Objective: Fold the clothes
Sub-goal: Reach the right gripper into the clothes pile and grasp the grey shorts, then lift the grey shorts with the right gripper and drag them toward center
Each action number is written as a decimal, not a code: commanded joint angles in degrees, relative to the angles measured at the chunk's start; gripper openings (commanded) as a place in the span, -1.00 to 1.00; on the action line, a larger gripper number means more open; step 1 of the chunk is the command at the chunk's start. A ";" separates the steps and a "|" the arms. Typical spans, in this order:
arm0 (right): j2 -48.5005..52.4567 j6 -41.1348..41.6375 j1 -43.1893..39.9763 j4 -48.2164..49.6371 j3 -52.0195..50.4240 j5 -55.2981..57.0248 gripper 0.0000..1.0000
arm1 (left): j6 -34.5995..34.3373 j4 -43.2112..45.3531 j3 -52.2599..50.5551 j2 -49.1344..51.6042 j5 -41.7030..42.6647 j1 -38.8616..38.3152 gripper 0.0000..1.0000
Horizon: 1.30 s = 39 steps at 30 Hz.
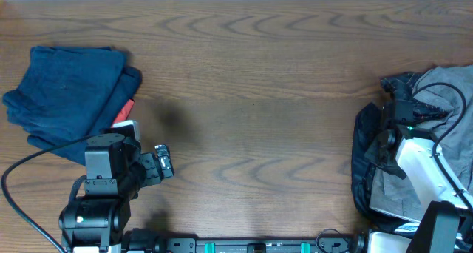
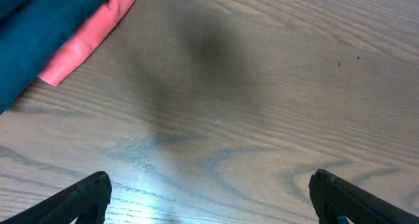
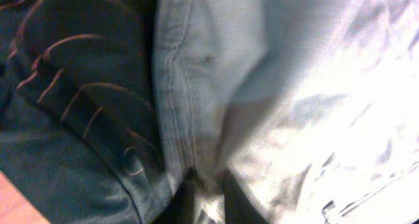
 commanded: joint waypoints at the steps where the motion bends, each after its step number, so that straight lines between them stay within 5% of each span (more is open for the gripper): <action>1: 0.44 0.55 -0.35 -0.09 -0.63 1.16 -0.98 | -0.70 0.04 1.03 0.11 0.13 -0.13 0.96; 10: -2.64 -2.56 -0.35 -6.38 7.98 -4.68 -0.98 | -0.70 0.48 1.03 0.11 0.13 -0.13 0.95; 16: -5.79 -13.53 -0.33 -16.46 37.05 -13.11 -0.98 | -0.70 1.09 1.03 0.11 0.13 -0.13 0.95; 22: -5.73 -20.74 2.34 -19.76 59.30 -37.16 -0.98 | -0.70 1.09 1.03 0.11 0.13 -0.13 0.96; 30: -3.96 -20.74 15.98 -20.94 57.68 -46.80 -0.97 | -0.68 1.14 1.03 0.11 0.13 -0.13 0.96; 39: 6.43 -16.70 29.53 -6.43 50.90 -44.87 -0.98 | -0.70 2.93 1.03 0.13 0.13 -0.13 0.96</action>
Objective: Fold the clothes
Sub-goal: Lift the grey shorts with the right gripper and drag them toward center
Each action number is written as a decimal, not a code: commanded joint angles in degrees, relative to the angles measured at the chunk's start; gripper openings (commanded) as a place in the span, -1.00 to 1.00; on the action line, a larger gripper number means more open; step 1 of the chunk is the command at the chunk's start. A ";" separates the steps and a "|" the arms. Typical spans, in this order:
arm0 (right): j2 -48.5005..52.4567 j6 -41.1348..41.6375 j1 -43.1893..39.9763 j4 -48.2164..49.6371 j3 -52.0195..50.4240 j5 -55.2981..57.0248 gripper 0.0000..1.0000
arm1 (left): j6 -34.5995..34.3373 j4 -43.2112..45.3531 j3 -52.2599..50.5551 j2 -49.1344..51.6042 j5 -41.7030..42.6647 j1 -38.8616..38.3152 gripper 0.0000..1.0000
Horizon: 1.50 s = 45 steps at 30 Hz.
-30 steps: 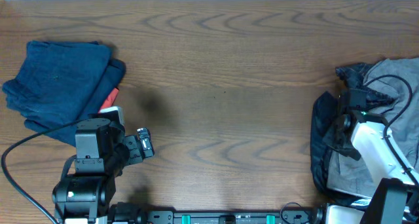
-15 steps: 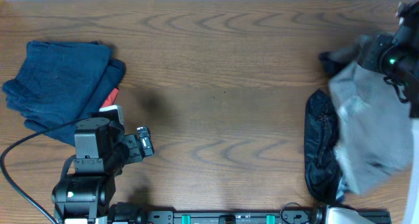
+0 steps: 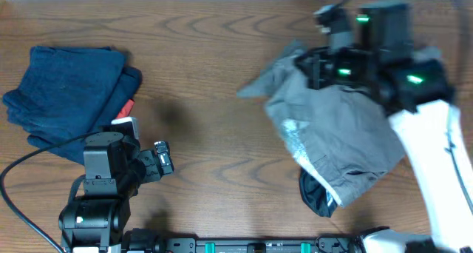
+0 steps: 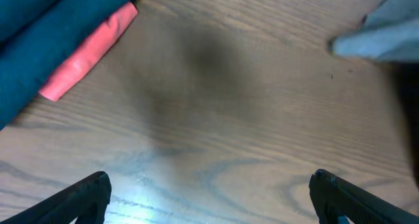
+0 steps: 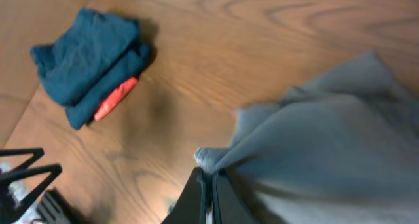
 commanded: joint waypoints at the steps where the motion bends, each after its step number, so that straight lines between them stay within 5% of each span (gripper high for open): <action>1: 4.17 2.62 4.02 5.31 -0.72 -0.98 -0.98 | -0.70 0.57 0.81 0.13 0.13 -0.13 0.96; 6: 11.19 4.07 9.70 17.57 -0.72 -1.75 -0.97 | -0.70 1.40 0.76 0.63 0.13 -0.15 0.96; 10: 13.18 4.09 12.39 18.10 -0.72 4.68 0.24 | -0.76 1.57 0.74 1.51 0.15 -0.15 0.96; 13: 12.26 6.58 12.07 13.29 -0.70 15.37 0.94 | -3.96 1.60 0.74 2.62 0.15 -0.15 0.96; 14: 11.52 7.39 11.67 10.97 -0.68 19.26 0.99 | -6.23 1.64 0.74 3.28 0.17 -0.15 0.96; 21: 6.14 16.09 5.03 -9.60 -0.68 36.22 0.98 | -10.05 4.72 0.70 10.58 11.08 -0.15 0.96; 27: 3.39 19.04 -4.81 -20.50 -0.70 36.54 0.98 | -13.60 12.20 0.66 21.77 17.38 -0.70 0.96; 45: 2.64 18.80 -15.82 -28.72 -0.70 35.87 0.98 | -21.75 45.18 0.66 55.89 18.16 -13.92 0.96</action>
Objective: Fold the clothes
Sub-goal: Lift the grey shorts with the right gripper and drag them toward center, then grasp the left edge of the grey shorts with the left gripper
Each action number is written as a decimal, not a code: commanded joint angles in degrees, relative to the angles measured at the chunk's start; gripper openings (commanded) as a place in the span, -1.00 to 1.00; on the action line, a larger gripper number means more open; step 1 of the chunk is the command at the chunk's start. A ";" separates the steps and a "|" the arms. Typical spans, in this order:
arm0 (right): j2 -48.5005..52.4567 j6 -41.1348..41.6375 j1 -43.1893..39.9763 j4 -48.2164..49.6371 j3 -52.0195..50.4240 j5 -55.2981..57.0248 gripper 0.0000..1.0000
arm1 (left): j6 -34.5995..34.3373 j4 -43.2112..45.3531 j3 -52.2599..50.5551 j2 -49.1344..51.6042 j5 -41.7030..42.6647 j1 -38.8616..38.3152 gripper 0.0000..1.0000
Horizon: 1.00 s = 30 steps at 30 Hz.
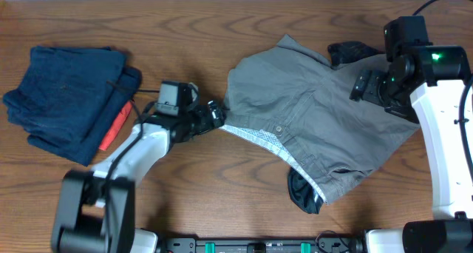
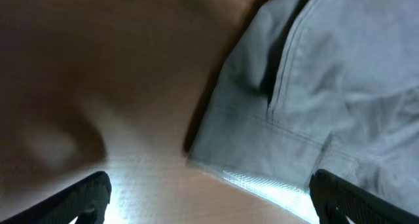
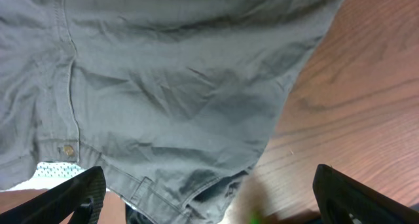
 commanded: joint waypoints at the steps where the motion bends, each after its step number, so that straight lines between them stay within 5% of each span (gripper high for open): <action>1: -0.85 0.76 -0.57 -0.26 0.28 0.52 0.98 | -3.06 3.87 0.57 3.76 0.26 -1.97 0.97; 8: -0.87 0.79 -0.57 -0.24 0.28 0.57 0.99 | -4.00 11.15 0.59 5.70 0.33 -4.20 -0.88; 17: -0.85 0.68 -1.86 -0.09 0.28 0.57 0.99 | 1.27 10.49 4.42 -3.23 -0.35 -1.42 -0.88; 28: -0.85 -1.09 -2.82 0.24 0.26 0.50 0.98 | 1.40 4.42 25.18 -11.91 -6.95 11.61 -0.88; 29: -0.85 -1.33 -2.82 0.24 0.26 0.52 0.98 | 1.40 4.39 25.18 -11.47 -8.41 12.46 -0.83; 30: -0.85 -1.84 -2.82 0.22 0.26 0.50 0.98 | 1.44 3.82 25.16 -10.60 -9.09 13.33 -0.56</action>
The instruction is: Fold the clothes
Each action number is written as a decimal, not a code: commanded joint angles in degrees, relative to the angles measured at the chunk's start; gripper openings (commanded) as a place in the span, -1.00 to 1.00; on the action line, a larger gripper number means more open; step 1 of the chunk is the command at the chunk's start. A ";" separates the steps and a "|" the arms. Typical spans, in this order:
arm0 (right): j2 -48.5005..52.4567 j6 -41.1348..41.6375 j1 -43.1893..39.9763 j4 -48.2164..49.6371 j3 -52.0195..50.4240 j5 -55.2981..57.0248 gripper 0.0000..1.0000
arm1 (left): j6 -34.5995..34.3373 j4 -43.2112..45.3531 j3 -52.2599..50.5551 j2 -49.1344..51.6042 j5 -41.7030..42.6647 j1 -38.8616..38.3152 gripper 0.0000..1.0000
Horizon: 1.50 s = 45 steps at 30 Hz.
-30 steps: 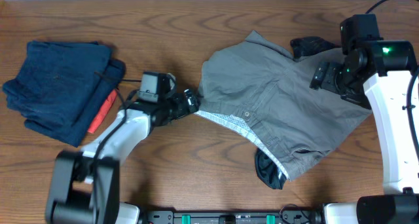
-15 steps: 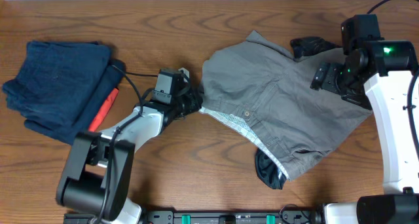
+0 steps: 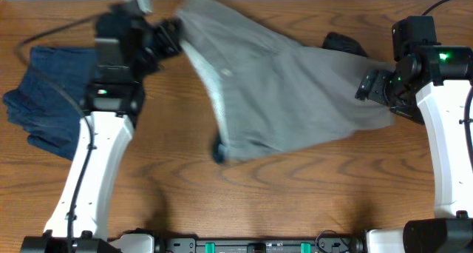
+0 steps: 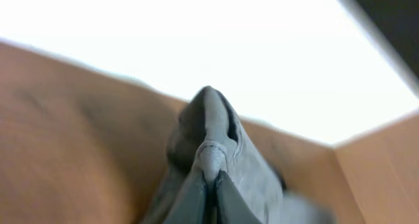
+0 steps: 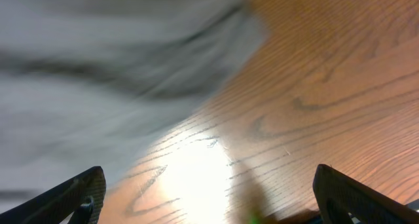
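Grey shorts (image 3: 295,98) stretch across the back half of the table, blurred, from the far left corner down to the right. My left gripper (image 3: 168,37) is raised at the back left and shut on a bunched edge of the grey shorts (image 4: 211,165); its fingers (image 4: 193,198) pinch the fabric with no gap. My right gripper (image 3: 375,86) stands open at the shorts' right end, its fingers (image 5: 78,198) wide apart over bare wood with only blurred grey cloth (image 5: 98,73) ahead of them.
A folded dark blue stack (image 3: 52,105) lies at the left, partly under my left arm. A dark garment (image 3: 341,42) peeks out behind the shorts at the back right. A dark bit of cloth (image 3: 219,149) shows at the shorts' lower end. The wooden table (image 3: 295,201) has bare front.
My left gripper was open, low at the shorts' left edge; now it is shut on that edge and raised at the back left. The shorts have shifted left and stretched. My right gripper stays open.
My right gripper was shut on the grey shorts in a pile at the right, the left open near the front. Then the right held them above the middle. Then they lay spread, both grippers open. Now the left holds their edge, lifted.
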 commanded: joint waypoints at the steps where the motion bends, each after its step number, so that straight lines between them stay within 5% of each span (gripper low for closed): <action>1: -0.85 -1.97 -0.63 -0.04 0.26 0.55 0.98 | 0.63 -2.05 0.24 2.84 -5.51 2.99 -0.05; 4: -0.85 -2.89 -0.63 -0.07 0.24 0.52 0.99 | 1.38 -9.05 0.22 6.47 -5.29 3.45 0.96; 16: -0.85 -3.02 -0.63 -0.07 0.20 0.13 0.98 | 1.92 -51.32 -0.04 17.64 -5.35 2.25 0.96; 23: -0.85 -3.02 -0.63 -0.07 0.20 0.13 0.98 | 2.34 -55.89 -2.95 17.86 -5.29 0.33 0.96; 25: -0.85 -3.02 -0.63 -0.11 0.20 0.13 0.98 | 3.78 -53.24 -4.44 17.86 -3.96 -1.18 0.75; 33: -0.85 -3.02 -0.63 -0.28 0.20 -0.07 0.98 | 3.32 -41.11 -13.09 17.90 -2.95 -7.37 0.71; 35: -0.85 -3.04 -0.63 -0.26 0.20 -0.07 0.98 | 2.71 -40.61 -13.94 17.90 -2.93 -7.89 0.49; 38: -0.85 -3.02 -0.63 -0.24 0.20 -0.07 0.99 | 2.78 -41.72 -13.90 17.81 -2.19 -8.02 -0.73; 39: -0.85 -3.02 -0.63 -0.22 0.20 -0.07 0.99 | 2.89 -42.38 -13.57 17.70 -1.38 -7.89 -0.88; 45: -0.85 -3.52 -0.63 0.48 0.20 -0.04 0.99 | 8.17 -47.69 -5.42 14.62 12.79 -4.87 -0.88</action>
